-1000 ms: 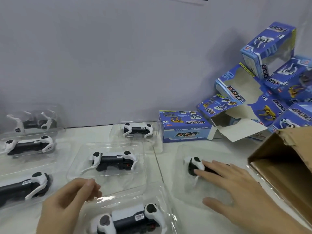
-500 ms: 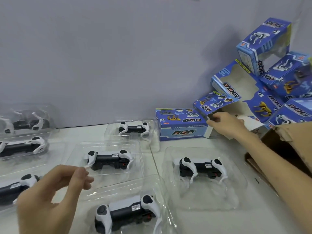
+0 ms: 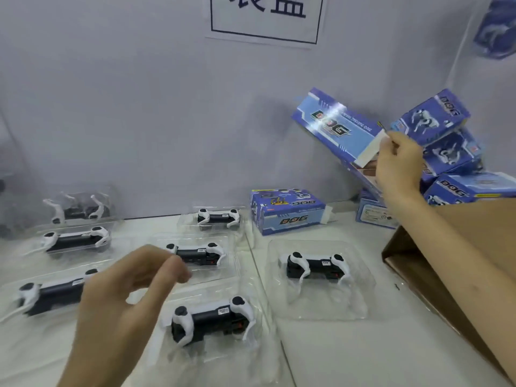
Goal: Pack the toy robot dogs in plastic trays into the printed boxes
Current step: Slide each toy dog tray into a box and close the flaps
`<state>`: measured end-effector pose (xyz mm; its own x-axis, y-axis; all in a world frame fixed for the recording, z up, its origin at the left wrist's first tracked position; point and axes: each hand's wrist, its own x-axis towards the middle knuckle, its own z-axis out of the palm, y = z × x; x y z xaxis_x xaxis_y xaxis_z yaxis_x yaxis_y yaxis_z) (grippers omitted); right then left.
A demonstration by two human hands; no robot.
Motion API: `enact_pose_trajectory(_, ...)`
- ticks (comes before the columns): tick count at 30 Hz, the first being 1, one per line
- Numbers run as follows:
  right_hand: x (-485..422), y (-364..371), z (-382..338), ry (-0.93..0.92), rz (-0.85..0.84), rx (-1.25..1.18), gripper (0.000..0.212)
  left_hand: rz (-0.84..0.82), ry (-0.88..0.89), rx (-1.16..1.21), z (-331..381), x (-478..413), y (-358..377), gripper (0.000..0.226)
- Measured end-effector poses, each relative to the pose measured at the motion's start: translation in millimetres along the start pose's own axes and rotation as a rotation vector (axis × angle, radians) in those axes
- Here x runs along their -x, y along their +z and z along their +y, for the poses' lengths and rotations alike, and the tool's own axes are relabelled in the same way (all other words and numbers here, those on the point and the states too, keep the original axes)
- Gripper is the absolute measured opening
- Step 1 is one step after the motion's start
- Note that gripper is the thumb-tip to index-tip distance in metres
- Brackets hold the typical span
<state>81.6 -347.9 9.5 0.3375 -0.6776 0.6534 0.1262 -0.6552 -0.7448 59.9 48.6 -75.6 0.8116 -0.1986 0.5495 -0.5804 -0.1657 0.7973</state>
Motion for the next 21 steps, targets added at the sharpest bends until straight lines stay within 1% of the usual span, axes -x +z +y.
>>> enact_pose_trajectory(1, 5.8, -6.3, -11.1, -0.019, -0.036, -0.063, 0.025, -0.004, -0.001, 0.093, 6.7, 0.3, 4.9, 0.031)
enact_pose_trajectory(2, 13.0, -13.0, -21.3, -0.026, -0.069, -0.119, 0.023, -0.026, -0.057, 0.220, 13.4, -0.2, 7.9, 0.031)
enact_pose_trajectory(3, 21.9, -19.5, -31.7, -0.032, -0.100, -0.179, 0.021, -0.103, -0.120, 0.360, 16.8, -1.1, 12.7, 0.035)
enact_pose_trajectory(5, 44.1, -31.5, -51.8, -0.071, -0.163, -0.283, 0.021, -0.204, -0.331, 0.617, 34.5, 2.3, 21.2, 0.049)
enact_pose_trajectory(6, 58.1, -37.2, -61.5, -0.120, -0.189, -0.305, 0.021, -0.246, -0.421, 0.699, 43.5, 4.7, 26.4, 0.056)
enact_pose_trajectory(7, 73.4, -42.3, -69.8, -0.202, -0.202, -0.296, 0.021, -0.284, -0.468, 0.751, 50.1, 6.5, 32.6, 0.062)
enact_pose_trajectory(9, 109.8, -50.6, -81.1, -0.424, -0.201, -0.244, 0.019, -0.331, -0.496, 0.820, 66.5, 11.2, 44.7, 0.072)
enact_pose_trajectory(11, 150.1, -56.4, -85.7, -0.591, -0.205, -0.205, 0.019, -0.308, -0.528, 0.916, 74.3, 17.9, 58.2, 0.077)
enact_pose_trajectory(14, 196.8, -61.5, -77.9, -0.735, -0.264, -0.161, 0.021, -0.161, -0.543, 1.103, 76.8, 28.7, 70.0, 0.065)
enact_pose_trajectory(16, 211.6, -64.5, -68.7, -0.842, -0.298, -0.112, 0.027, -0.098, -0.496, 1.196, 73.3, 30.9, 71.3, 0.061)
enact_pose_trajectory(17, 215.0, -66.1, -63.7, -0.860, -0.319, -0.092, 0.032, -0.091, -0.480, 1.235, 70.8, 30.0, 71.4, 0.060)
enact_pose_trajectory(18, 216.7, -68.1, -58.6, -0.835, -0.341, -0.079, 0.036, -0.075, -0.476, 1.260, 67.9, 28.6, 71.4, 0.060)
enact_pose_trajectory(19, 218.8, -70.3, -54.5, -0.756, -0.373, -0.092, 0.038, -0.051, -0.477, 1.261, 64.4, 26.8, 72.2, 0.060)
enact_pose_trajectory(20, 221.2, -72.8, -50.1, -0.617, -0.425, -0.142, 0.037, -0.031, -0.475, 1.250, 60.8, 25.7, 73.3, 0.059)
enact_pose_trajectory(21, 222.7, -75.6, -47.2, -0.439, -0.491, -0.231, 0.032, -0.023, -0.471, 1.235, 56.3, 24.8, 74.9, 0.058)
